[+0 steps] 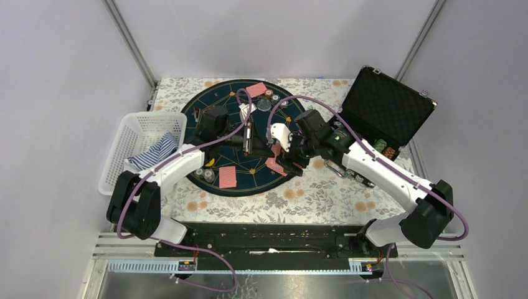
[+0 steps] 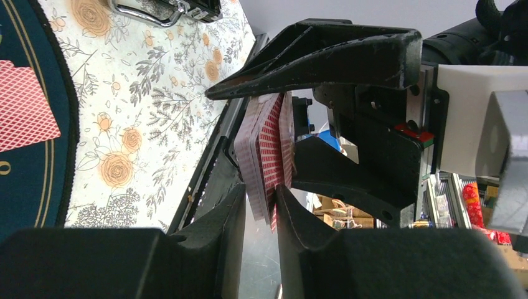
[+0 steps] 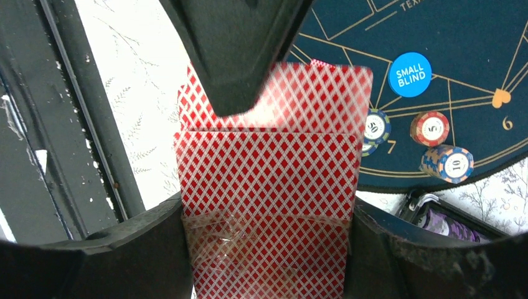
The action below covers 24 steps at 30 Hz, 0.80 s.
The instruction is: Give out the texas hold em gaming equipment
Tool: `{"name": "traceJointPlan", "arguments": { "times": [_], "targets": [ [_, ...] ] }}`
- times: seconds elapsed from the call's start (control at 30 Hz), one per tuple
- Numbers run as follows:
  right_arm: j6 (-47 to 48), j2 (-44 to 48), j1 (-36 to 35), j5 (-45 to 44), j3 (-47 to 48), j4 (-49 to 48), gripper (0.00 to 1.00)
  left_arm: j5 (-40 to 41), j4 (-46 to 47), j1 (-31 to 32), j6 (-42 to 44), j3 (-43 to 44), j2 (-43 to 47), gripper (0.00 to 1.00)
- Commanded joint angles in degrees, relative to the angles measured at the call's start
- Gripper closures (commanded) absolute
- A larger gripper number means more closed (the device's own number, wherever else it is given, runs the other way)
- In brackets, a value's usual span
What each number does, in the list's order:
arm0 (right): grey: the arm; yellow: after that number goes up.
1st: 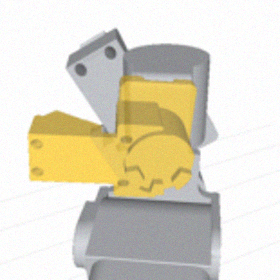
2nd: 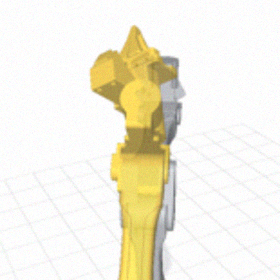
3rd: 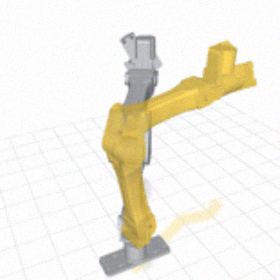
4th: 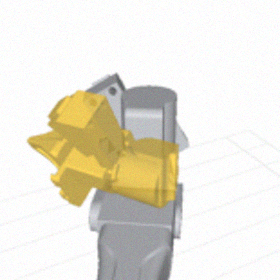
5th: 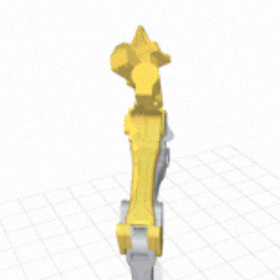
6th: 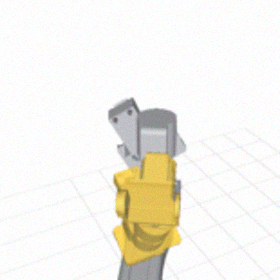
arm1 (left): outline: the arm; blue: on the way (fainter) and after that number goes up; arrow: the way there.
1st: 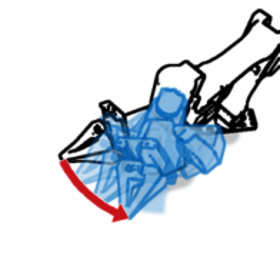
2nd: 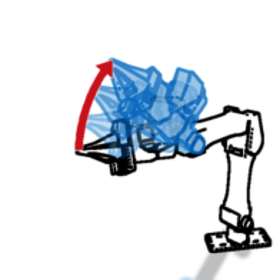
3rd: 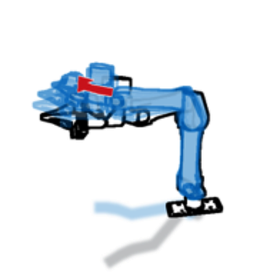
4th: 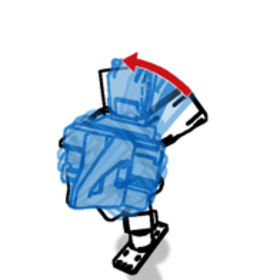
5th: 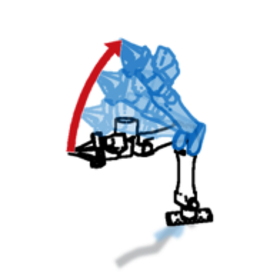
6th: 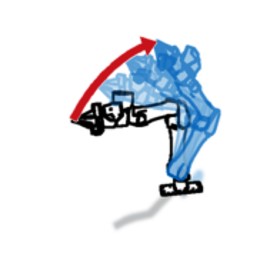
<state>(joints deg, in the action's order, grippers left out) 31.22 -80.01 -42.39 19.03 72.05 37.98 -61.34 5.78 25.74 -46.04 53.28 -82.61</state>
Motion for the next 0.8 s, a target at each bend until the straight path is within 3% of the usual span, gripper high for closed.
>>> {"name": "traceJointPlan", "arguments": {
  "times": [0.0, 0.23, 0.37, 0.47, 0.57, 0.77],
  "targets": [
    [-0.54, 1.52, -0.42, -1.56, 2.05, -1.87, 0.99, -0.43, 2.08, -1.48, -0.36, -1.31, 2.16, 0.73],
    [-0.46, 1.74, -0.42, -1.73, 1.86, -1.94, 0.99, -0.80, 2.71, -1.65, -0.89, -1.52, 2.71, 0.73],
    [-0.36, 1.53, -0.43, -0.69, 1.86, -1.62, 0.99, -0.54, 3.01, -1.56, -0.21, -0.43, 2.67, 0.49],
    [-0.43, 1.24, -0.46, 0.26, 1.87, -1.39, 0.99, -0.05, 3.07, -0.89, -0.06, 1.05, 1.77, 0.45],
    [-0.60, 1.01, -0.44, 0.46, 2.36, -1.32, 0.99, 0.09, 2.75, -0.43, 0.09, 2.22, 0.64, 0.52],
    [-0.49, 1.42, -0.42, -0.32, 2.57, -0.72, 0.99, 0.58, -1.49, -2.65, 2.54, 1.61, 0.62, 0.76]
  ]
}}
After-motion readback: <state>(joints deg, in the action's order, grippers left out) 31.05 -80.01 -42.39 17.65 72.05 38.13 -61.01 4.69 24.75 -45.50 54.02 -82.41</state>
